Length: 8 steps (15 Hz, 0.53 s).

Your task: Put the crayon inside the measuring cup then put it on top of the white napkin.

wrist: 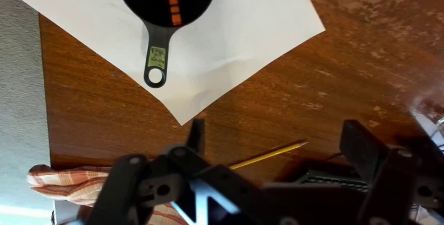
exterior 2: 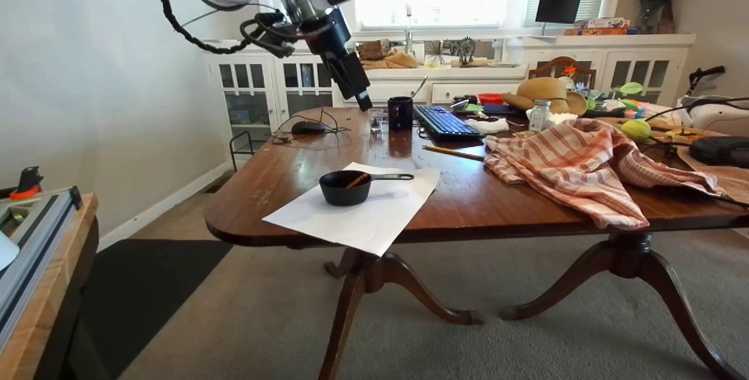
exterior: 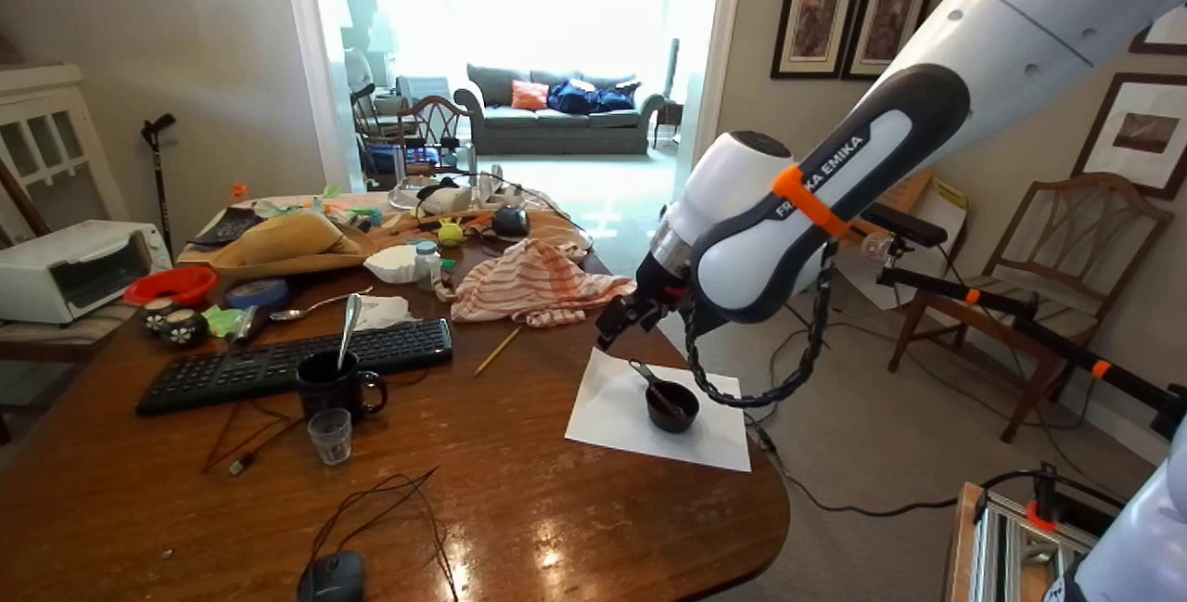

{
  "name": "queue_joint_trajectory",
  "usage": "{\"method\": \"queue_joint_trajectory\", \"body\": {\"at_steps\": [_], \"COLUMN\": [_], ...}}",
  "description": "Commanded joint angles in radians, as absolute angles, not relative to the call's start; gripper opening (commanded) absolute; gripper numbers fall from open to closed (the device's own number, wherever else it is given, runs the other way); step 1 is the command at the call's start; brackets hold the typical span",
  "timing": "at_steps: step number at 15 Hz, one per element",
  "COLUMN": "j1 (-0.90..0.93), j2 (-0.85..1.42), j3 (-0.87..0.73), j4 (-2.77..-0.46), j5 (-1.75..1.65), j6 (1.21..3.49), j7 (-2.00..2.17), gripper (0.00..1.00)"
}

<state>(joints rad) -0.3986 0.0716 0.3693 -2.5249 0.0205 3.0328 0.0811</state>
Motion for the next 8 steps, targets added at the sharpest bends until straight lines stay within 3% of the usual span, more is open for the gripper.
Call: {"method": "queue_joint_trajectory", "body": {"at_steps": [1, 3, 4, 8], "j1": [-0.433, -0.430, -0.285, -0.204], "j2": [-0.085, -0.158, -0.188, -0.284], "j3": [0.406, 0.362, 0.190, 0.016], "j4": [-2.559, -2.564, -2.562, -2.547], "j5": [0.172, 0.177, 0.137, 0.115], "j6": [2.852, 2.768, 2.728, 2.546], "j7": [-0.090, -0.149, -0.142, -0.201], "gripper": [1.00, 1.00, 1.00, 1.00]}}
